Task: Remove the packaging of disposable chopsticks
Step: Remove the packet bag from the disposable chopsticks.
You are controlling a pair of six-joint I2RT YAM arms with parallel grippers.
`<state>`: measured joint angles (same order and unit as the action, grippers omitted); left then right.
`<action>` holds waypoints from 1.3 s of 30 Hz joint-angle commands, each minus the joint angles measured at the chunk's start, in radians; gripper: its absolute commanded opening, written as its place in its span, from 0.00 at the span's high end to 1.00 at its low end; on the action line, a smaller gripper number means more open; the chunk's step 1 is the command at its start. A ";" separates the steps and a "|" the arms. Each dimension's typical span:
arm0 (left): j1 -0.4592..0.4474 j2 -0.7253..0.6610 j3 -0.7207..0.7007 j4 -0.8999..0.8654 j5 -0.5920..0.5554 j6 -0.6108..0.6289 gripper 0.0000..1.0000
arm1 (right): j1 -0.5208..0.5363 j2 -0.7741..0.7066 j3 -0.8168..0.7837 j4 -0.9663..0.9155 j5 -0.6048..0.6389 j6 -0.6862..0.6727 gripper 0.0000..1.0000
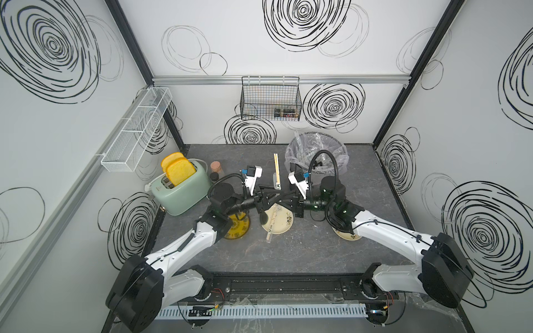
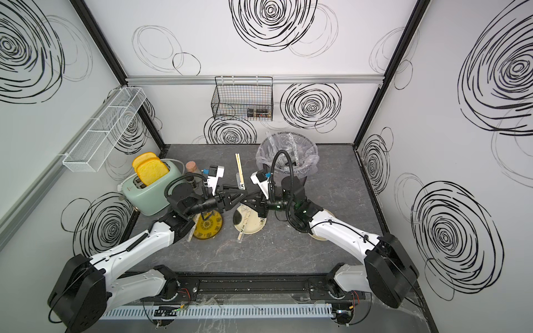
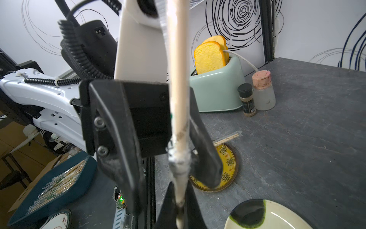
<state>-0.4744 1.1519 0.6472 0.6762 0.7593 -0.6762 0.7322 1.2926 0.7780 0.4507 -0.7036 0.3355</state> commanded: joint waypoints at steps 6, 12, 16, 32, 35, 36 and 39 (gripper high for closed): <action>0.070 -0.004 0.163 -0.032 0.072 0.030 0.32 | 0.013 -0.010 0.012 0.039 0.005 -0.013 1.00; 0.083 0.062 0.256 -0.032 0.093 0.018 0.37 | 0.016 -0.012 0.012 0.040 0.011 -0.013 1.00; 0.079 0.084 0.260 0.001 0.100 -0.003 0.55 | 0.016 -0.012 0.014 0.039 0.015 -0.016 1.00; 0.051 0.049 0.097 0.082 0.108 -0.042 0.94 | 0.016 0.000 0.072 0.037 0.047 -0.034 1.00; 0.040 0.045 0.071 0.098 0.103 -0.051 0.93 | 0.016 0.001 0.083 0.041 0.053 -0.038 1.00; 0.035 0.046 0.062 0.108 0.100 -0.056 0.91 | 0.016 0.001 0.087 0.043 0.053 -0.040 1.00; 0.025 0.042 0.036 0.132 0.093 -0.072 0.89 | 0.016 0.004 0.094 0.057 0.057 -0.040 1.00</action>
<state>-0.4160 1.2011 0.7265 0.7971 0.8093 -0.7025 0.7509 1.2987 0.8028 0.4110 -0.6743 0.3172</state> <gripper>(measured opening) 0.106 0.072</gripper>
